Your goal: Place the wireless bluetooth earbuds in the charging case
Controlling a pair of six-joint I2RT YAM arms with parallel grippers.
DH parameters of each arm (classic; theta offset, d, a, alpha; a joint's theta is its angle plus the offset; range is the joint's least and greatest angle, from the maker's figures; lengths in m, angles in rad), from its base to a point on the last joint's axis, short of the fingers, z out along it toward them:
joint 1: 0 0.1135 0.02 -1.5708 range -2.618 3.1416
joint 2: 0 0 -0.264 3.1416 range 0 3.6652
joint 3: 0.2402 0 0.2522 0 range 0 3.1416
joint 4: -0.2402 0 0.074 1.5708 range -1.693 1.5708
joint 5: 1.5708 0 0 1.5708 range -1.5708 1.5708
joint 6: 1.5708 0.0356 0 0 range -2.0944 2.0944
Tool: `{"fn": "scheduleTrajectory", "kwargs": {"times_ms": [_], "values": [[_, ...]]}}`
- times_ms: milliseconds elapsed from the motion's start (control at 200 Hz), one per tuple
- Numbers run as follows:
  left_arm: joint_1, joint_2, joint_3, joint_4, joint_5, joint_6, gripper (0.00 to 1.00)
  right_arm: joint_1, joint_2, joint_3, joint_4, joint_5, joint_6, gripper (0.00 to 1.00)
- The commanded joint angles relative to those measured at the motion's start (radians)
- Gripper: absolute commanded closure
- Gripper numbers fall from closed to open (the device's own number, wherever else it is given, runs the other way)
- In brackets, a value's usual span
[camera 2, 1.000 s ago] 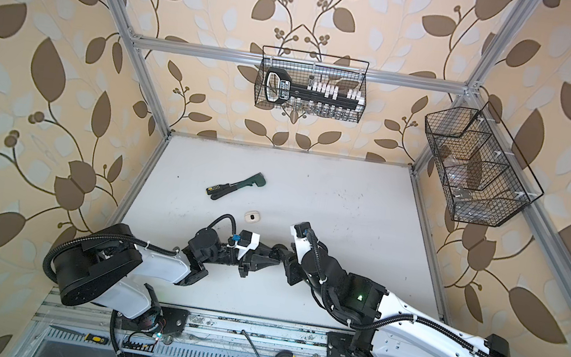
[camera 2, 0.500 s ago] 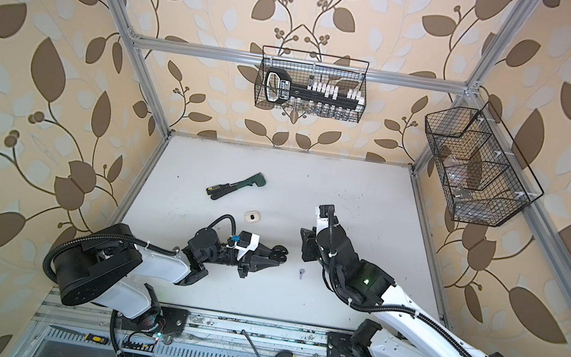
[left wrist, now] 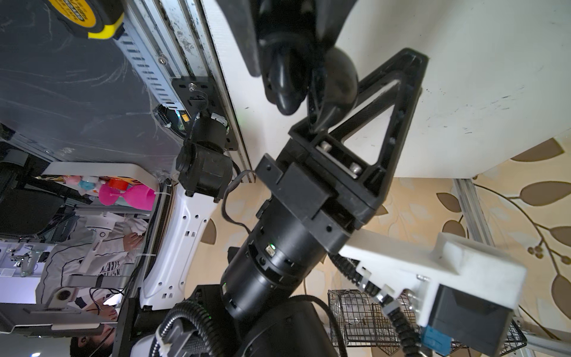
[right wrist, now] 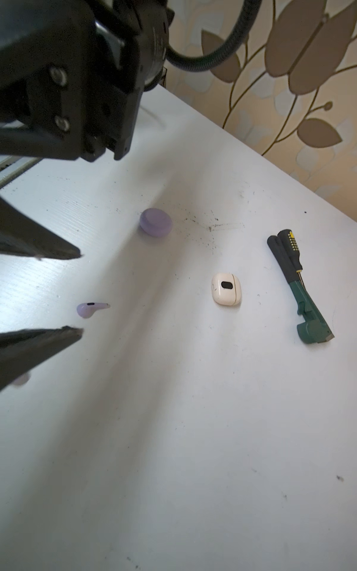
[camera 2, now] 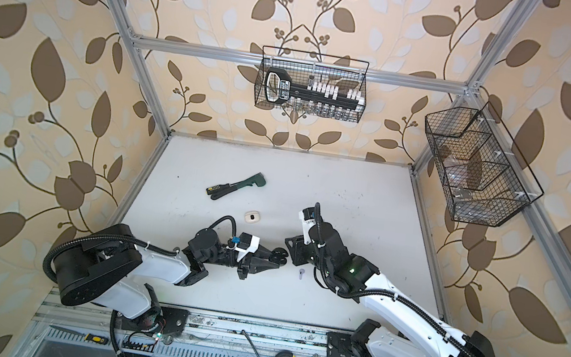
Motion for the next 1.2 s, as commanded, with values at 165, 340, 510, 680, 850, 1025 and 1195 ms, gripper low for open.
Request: {"fn": "scheduleTrajectory", "kwargs": {"times_ms": [165,340,510,680,850,1025,1195], "values": [[-0.007,-0.019,0.01,0.066,-0.025,0.007,1.0,0.049,-0.069,-0.039,0.063,-0.059,-0.014,0.61],[-0.007,-0.014,0.012,0.066,-0.032,0.007,1.0,0.097,-0.118,-0.05,0.078,-0.037,-0.036,0.6],[-0.007,-0.009,0.014,0.066,-0.04,-0.002,1.0,0.13,-0.163,-0.062,0.086,0.011,-0.055,0.6],[-0.007,0.009,0.014,0.066,-0.117,-0.03,1.0,0.129,-0.218,-0.054,0.011,0.221,-0.014,0.54],[0.002,0.014,0.017,0.022,-0.449,-0.21,1.0,-0.016,-0.225,0.075,-0.122,0.255,0.073,0.52],[0.033,-0.019,0.116,-0.31,-0.695,-0.421,1.0,-0.101,-0.222,0.1,-0.014,0.205,0.124,0.5],[0.04,-0.034,0.338,-0.877,-0.853,-0.617,1.0,-0.114,-0.148,0.039,0.076,0.3,0.131,0.5]]}}
